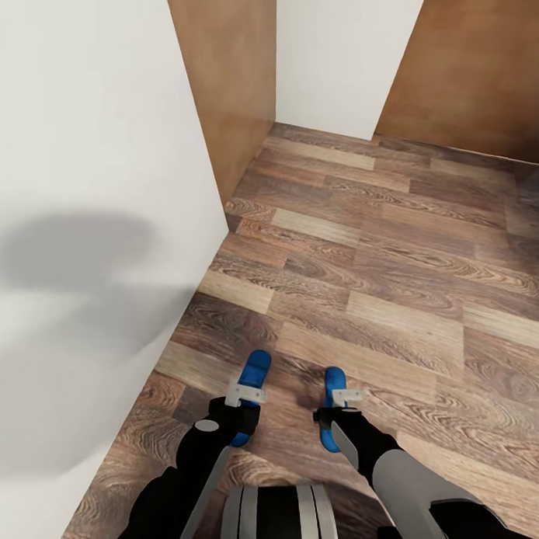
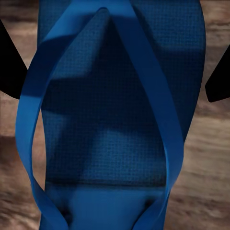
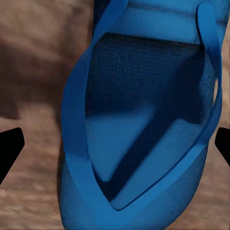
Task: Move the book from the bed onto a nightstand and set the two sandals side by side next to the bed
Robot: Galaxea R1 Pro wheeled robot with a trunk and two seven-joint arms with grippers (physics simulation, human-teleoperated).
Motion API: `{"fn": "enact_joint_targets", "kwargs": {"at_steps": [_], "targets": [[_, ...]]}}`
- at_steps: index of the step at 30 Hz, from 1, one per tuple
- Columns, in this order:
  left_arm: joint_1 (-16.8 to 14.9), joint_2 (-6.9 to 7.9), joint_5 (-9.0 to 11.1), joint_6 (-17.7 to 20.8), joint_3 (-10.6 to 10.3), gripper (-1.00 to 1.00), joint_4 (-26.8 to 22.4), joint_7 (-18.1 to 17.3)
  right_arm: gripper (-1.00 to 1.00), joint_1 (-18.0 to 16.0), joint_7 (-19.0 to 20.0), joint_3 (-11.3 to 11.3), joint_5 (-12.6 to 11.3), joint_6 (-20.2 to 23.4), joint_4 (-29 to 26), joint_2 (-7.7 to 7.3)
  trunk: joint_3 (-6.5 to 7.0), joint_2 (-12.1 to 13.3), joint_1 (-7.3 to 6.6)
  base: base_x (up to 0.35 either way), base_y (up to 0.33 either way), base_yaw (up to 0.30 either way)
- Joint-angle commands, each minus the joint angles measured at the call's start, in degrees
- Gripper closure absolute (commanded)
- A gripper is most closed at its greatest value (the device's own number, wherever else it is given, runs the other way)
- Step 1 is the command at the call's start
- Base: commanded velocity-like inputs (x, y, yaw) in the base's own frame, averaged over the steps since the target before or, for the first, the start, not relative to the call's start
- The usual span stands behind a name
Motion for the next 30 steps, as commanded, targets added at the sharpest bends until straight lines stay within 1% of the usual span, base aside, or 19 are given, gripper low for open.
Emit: {"fn": "enact_joint_targets", "kwargs": {"at_steps": [1, 30], "targets": [[0.0, 0.00, 0.5, 0.2, -0.1, 1.00, -0.1, 0.5, -1.00, 0.0, -0.2, -0.1, 0.0, 0.3, -0.1, 0.03, -0.26, 0.0, 0.01, 0.000, 0.000, 0.000], [0.0, -0.03, 0.4, 0.2, -0.1, 1.00, -0.1, 0.6, -1.00, 0.0, -0.2, -0.1, -0.1, 0.3, -0.2, -0.06, -0.26, 0.0, 0.01, 0.000, 0.000, 0.000]]}}
